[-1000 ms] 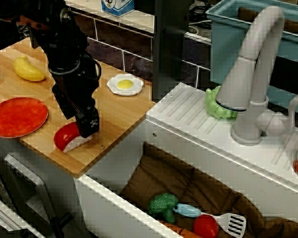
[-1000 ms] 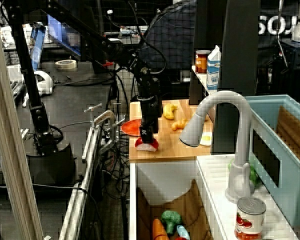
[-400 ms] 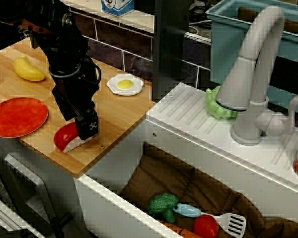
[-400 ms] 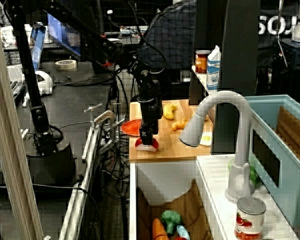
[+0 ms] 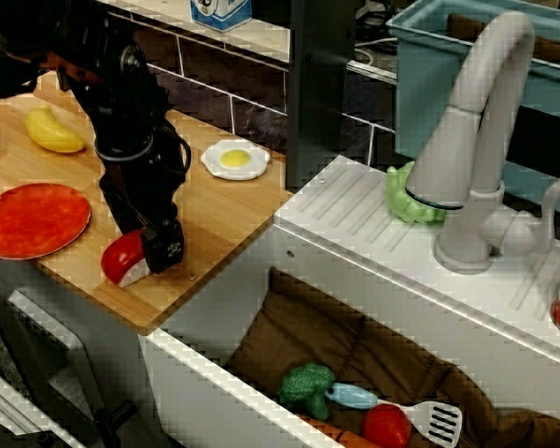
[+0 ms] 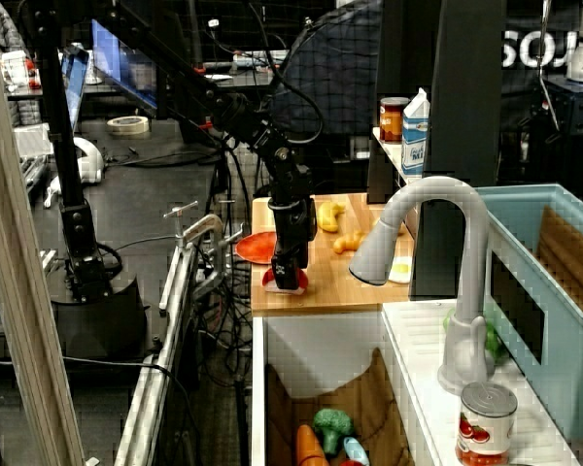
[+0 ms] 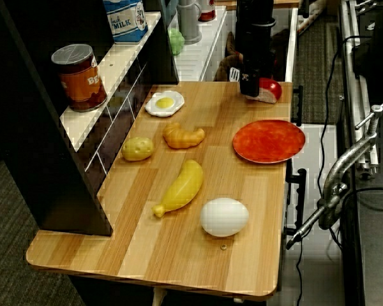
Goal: Put sushi on plate
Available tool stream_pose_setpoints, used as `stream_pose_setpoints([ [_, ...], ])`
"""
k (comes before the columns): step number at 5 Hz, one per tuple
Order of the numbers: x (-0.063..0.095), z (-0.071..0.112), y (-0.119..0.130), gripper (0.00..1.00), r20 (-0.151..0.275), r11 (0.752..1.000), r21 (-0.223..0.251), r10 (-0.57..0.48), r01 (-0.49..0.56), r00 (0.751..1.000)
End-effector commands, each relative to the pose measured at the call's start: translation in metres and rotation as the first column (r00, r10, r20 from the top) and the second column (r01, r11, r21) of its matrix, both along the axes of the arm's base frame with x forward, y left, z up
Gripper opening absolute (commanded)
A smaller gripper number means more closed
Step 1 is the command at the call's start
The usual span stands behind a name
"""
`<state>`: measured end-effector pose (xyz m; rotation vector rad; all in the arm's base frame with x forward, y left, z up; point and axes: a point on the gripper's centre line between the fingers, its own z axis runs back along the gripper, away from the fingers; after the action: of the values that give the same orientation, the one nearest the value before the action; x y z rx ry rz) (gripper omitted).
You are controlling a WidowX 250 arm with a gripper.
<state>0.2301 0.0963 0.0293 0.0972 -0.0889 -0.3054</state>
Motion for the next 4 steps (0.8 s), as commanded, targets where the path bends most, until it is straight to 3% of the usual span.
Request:
stream_pose_setpoints([
  [1,0.007,0.002,0.009,0.00,0.014,1.000,0.007,0.013,-0.013,1.000],
  [3,0.013,0.009,0.011,0.00,-0.026,0.999,-0.026,0.027,-0.028,0.999],
  [4,0.022,0.031,0.015,0.00,-0.048,0.998,-0.061,0.016,-0.019,0.999],
])
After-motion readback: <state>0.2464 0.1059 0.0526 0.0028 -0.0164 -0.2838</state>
